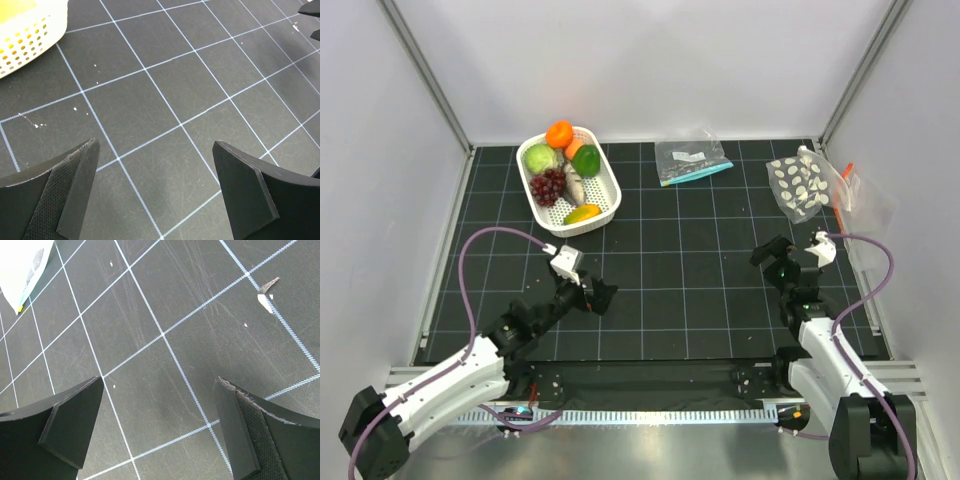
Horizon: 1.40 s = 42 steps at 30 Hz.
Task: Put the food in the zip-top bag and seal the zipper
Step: Pick up the zipper food storage bag at the corner of the board.
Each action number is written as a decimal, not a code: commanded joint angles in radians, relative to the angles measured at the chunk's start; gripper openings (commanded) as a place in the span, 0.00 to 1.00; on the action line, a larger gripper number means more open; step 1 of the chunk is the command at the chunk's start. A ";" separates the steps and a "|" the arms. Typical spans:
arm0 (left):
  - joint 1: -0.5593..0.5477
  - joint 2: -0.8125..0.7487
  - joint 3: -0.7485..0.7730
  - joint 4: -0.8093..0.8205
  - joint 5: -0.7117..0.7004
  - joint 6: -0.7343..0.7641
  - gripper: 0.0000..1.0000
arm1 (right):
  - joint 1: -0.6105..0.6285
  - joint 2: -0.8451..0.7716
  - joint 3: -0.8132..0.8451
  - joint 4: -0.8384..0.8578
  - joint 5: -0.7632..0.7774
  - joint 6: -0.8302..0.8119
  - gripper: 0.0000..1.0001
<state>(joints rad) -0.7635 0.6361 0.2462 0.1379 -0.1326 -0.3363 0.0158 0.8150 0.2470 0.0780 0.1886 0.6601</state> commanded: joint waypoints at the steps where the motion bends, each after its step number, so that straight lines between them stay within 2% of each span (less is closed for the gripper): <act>1: 0.003 -0.018 0.034 0.028 0.010 0.002 1.00 | 0.000 -0.045 0.056 0.003 0.012 -0.023 1.00; 7: 0.003 -0.019 0.036 0.026 0.007 0.002 1.00 | 0.001 -0.079 0.176 -0.181 0.185 -0.071 1.00; 11: 0.003 -0.021 0.036 0.026 0.013 0.002 1.00 | 0.001 0.059 0.411 -0.358 0.276 -0.099 1.00; 15: 0.003 -0.024 0.038 0.029 0.025 0.002 1.00 | -0.002 0.315 0.662 -0.538 0.362 -0.128 1.00; 17: 0.001 -0.026 0.038 0.029 0.030 0.002 1.00 | -0.004 0.383 0.764 -0.567 0.365 -0.125 1.00; 22: 0.001 -0.029 0.034 0.031 0.031 -0.003 1.00 | -0.051 0.521 0.843 -0.511 0.293 -0.094 1.00; 31: 0.001 0.007 0.044 0.046 0.039 -0.003 1.00 | -0.080 0.788 1.063 -0.537 0.315 -0.097 1.00; 37: 0.001 0.010 0.042 0.051 0.050 -0.006 1.00 | -0.114 0.940 1.071 -0.433 0.223 -0.053 1.00; 42: 0.001 0.005 0.039 0.049 0.051 -0.009 1.00 | -0.148 1.074 1.103 -0.383 0.222 -0.017 0.97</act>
<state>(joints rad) -0.7635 0.6479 0.2462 0.1398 -0.0986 -0.3374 -0.1108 1.8427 1.2968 -0.3725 0.4229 0.5987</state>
